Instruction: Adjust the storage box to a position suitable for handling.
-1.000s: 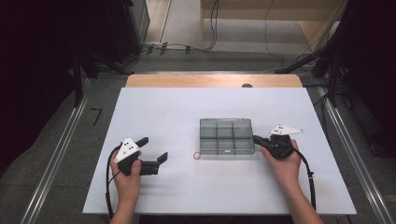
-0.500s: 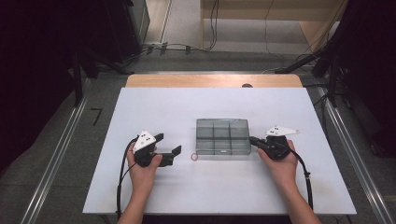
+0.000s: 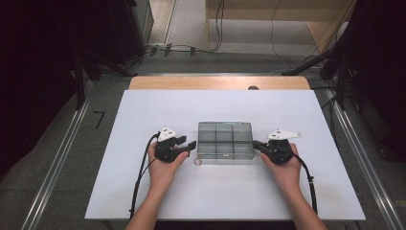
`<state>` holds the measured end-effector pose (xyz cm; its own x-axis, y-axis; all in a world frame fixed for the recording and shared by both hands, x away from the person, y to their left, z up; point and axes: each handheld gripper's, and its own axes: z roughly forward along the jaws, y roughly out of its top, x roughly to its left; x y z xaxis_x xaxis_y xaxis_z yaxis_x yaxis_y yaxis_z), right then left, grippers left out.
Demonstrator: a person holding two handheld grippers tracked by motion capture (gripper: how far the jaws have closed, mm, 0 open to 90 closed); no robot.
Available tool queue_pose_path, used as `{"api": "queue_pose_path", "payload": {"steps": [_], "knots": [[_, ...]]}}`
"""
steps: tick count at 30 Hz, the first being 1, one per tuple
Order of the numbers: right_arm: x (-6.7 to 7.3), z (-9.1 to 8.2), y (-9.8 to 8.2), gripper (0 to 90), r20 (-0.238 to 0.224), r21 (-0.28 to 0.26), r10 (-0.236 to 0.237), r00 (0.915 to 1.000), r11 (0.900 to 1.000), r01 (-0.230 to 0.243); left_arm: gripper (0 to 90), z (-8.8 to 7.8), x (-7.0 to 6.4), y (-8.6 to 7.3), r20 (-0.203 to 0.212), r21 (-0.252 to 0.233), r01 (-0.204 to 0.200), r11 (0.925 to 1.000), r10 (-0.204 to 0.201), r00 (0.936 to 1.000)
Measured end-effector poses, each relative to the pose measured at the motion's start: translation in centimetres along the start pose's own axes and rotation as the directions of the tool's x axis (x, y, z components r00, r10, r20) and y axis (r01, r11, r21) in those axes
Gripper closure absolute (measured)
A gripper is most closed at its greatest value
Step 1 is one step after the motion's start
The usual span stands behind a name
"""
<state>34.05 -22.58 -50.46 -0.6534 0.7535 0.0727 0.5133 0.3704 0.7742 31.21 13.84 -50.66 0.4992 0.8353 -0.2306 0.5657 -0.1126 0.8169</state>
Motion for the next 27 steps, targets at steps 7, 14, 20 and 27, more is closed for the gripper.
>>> {"api": "queue_pose_path", "payload": {"steps": [7, 14, 20, 27], "knots": [[0.4, 0.3, 0.1, 87.7, -0.020, 0.005, -0.009, 0.9998, 1.000, 0.009, 82.0, 0.8, -0.3, 0.3, -0.005, 0.041, 0.005, 0.9991, -0.005, 1.0000], [0.7, 0.1, 0.0, 87.8, 0.002, 0.003, -0.021, 0.9998, 1.000, 0.021, 89.3, 0.9, -0.5, 0.2, 0.003, 0.044, -0.013, 0.9990, 0.013, 0.9999], [0.8, -0.1, -0.1, 88.0, -0.003, 0.006, -0.014, 0.9999, 1.000, 0.014, 89.4, 0.6, -1.0, 0.0, -0.006, 0.042, -0.043, 0.9982, 0.043, 0.9990], [0.8, -0.6, -0.4, 88.1, -0.007, 0.007, 0.004, 1.0000, 1.000, -0.004, 89.5, 0.3, -1.6, -0.4, 0.005, 0.035, -0.054, 0.9979, 0.054, 0.9985]]}}
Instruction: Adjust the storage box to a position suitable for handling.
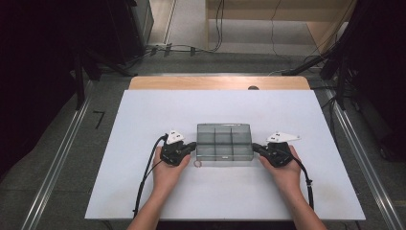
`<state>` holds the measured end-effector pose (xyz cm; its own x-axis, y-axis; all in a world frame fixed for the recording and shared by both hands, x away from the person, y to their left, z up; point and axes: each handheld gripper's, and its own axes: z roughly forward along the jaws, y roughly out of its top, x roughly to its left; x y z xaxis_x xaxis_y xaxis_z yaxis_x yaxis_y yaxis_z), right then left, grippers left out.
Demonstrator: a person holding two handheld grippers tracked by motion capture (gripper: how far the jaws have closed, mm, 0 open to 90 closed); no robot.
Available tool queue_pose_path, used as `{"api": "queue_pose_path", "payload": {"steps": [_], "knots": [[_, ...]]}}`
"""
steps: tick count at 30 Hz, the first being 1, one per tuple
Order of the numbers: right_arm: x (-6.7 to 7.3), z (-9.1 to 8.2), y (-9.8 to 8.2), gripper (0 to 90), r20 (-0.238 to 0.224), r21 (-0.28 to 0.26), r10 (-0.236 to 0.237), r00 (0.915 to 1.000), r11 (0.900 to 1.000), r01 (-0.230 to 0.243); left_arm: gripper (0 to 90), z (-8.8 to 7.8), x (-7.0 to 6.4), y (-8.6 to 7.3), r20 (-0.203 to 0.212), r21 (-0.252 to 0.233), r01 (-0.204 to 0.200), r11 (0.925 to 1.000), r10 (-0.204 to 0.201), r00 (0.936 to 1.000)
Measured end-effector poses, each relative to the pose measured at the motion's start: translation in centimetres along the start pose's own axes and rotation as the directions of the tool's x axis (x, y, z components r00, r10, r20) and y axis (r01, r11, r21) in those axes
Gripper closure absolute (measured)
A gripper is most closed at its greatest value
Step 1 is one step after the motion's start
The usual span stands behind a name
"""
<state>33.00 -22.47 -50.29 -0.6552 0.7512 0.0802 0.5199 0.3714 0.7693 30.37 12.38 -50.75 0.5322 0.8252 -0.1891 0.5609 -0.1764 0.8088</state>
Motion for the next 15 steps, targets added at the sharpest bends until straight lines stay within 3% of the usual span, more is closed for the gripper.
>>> {"api": "queue_pose_path", "payload": {"steps": [15], "knots": [[0.5, -1.5, -1.3, 88.1, -0.012, 0.001, -0.004, 0.9999, 1.000, 0.004, 89.6, -0.7, -1.3, -0.8, 0.018, 0.005, -0.014, 0.9999, 0.014, 0.9997]]}}
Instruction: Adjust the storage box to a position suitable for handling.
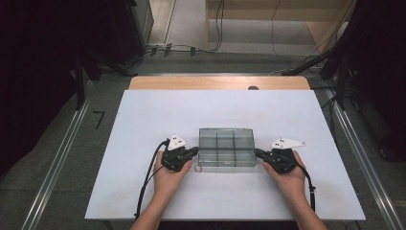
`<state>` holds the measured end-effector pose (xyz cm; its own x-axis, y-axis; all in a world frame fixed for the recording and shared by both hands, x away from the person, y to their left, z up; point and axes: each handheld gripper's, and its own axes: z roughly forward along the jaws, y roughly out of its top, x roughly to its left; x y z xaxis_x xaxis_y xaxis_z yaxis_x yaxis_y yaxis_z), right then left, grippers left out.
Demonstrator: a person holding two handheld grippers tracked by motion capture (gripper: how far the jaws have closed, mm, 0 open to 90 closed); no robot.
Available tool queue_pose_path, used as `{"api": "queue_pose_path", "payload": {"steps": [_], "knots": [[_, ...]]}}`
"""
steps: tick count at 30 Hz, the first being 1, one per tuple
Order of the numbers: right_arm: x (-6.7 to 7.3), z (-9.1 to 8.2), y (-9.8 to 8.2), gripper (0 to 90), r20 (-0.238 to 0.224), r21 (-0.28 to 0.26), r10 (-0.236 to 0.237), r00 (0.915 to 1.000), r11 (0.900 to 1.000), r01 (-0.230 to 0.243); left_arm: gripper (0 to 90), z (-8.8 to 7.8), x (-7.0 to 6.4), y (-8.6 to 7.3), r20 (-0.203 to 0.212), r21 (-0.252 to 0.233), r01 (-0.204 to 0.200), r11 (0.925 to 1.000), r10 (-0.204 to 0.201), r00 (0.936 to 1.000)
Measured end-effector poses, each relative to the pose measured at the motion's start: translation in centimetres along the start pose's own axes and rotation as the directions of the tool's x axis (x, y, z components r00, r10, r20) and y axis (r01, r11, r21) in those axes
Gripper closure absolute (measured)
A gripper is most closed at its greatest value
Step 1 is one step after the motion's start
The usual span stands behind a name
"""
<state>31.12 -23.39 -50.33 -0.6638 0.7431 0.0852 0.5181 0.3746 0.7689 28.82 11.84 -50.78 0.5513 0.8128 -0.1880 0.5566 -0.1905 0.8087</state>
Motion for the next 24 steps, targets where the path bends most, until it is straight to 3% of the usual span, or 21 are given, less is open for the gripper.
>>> {"api": "queue_pose_path", "payload": {"steps": [12, 17, 18, 19, 20, 21, 24], "knots": [[0.1, 0.1, 0.0, 88.0, 0.004, -0.005, -0.010, 0.9999, 1.000, 0.010, 89.4, -0.1, -0.1, -0.3, -0.006, -0.009, 0.006, 0.9999, -0.006, 1.0000], [-0.2, 0.2, 0.2, 87.8, 0.012, 0.006, 0.005, 0.9999, 1.000, -0.005, 86.7, -0.2, 0.4, -0.2, 0.029, -0.010, 0.029, 0.9995, -0.028, 0.9992], [-0.2, 0.2, 0.2, 87.8, 0.012, 0.006, 0.005, 0.9999, 1.000, -0.005, 86.7, -0.2, 0.4, -0.1, 0.001, -0.013, 0.026, 0.9996, -0.026, 0.9997], [-0.3, 0.1, 0.2, 87.6, 0.014, -0.006, 0.014, 0.9998, 1.000, -0.014, 74.8, -0.3, 0.5, -0.1, -0.023, -0.013, 0.024, 0.9996, -0.024, 0.9994], [-0.5, -0.1, 0.2, 86.3, 0.024, -0.011, 0.024, 0.9994, 1.000, -0.023, 68.9, -0.5, 0.7, -0.1, -0.003, -0.013, 0.034, 0.9993, -0.034, 0.9994], [-0.8, -0.2, 0.2, 75.0, 0.036, -0.019, 0.025, 0.9990, 1.000, -0.024, 67.4, -0.6, 1.0, -0.1, 0.013, -0.014, 0.036, 0.9992, -0.036, 0.9993], [-1.9, -1.2, 0.2, 68.0, 0.027, -0.053, 0.061, 0.9978, 0.997, -0.059, 57.9, -1.2, 1.6, -0.1, 0.006, -0.034, 0.052, 0.9981, -0.051, 0.9987]]}}
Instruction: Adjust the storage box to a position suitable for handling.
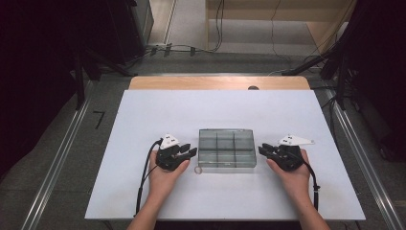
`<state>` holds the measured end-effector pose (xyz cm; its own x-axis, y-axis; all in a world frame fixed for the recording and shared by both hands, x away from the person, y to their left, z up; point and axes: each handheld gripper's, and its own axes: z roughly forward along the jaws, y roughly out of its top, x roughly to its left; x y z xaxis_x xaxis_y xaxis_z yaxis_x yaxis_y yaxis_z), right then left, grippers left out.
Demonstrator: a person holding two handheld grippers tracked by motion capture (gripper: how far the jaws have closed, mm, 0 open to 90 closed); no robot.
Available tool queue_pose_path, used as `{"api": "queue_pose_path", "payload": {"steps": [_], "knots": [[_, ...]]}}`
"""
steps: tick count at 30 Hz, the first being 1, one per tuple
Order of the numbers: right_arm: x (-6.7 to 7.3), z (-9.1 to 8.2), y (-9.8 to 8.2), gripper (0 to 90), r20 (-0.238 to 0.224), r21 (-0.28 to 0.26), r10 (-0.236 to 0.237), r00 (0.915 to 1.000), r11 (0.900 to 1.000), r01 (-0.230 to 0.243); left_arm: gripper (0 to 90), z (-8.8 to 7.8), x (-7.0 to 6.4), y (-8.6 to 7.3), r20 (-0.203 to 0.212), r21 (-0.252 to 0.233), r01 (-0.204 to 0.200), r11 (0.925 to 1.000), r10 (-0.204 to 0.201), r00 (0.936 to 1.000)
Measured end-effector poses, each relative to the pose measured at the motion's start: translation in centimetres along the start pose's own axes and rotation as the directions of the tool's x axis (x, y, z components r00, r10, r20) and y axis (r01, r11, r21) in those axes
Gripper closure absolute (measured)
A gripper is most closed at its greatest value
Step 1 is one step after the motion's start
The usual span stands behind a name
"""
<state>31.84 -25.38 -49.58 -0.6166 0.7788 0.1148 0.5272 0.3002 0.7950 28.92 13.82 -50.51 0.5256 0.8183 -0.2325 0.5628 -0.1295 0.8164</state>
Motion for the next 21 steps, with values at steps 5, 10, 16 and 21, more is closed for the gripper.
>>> {"api": "queue_pose_path", "payload": {"steps": [5, 10, 16, 21], "knots": [[-0.8, -1.1, 0.4, 57.0, -0.039, -0.037, 0.026, 0.9989, 0.999, -0.028, 44.9, -0.8, 0.3, 0.2, 0.046, -0.030, -0.007, 0.9995, 0.008, 0.9989], [-0.8, -1.9, 0.9, 28.3, -0.100, -0.048, 0.015, 0.9949, 0.999, -0.020, 25.0, -1.5, -0.2, 0.3, 0.103, -0.045, -0.055, 0.9975, 0.060, 0.9929], [0.0, -2.5, 1.3, 12.0, -0.173, -0.064, -0.031, 0.9844, 0.998, 0.020, 7.5, -2.0, -0.6, 0.1, 0.176, -0.061, -0.083, 0.9947, 0.092, 0.9801], [1.1, -2.8, 1.7, 8.8, -0.193, -0.082, -0.068, 0.9787, 0.995, 0.053, 3.3, -2.4, -0.9, 0.1, 0.196, -0.079, -0.110, 0.9908, 0.123, 0.9728]]}}
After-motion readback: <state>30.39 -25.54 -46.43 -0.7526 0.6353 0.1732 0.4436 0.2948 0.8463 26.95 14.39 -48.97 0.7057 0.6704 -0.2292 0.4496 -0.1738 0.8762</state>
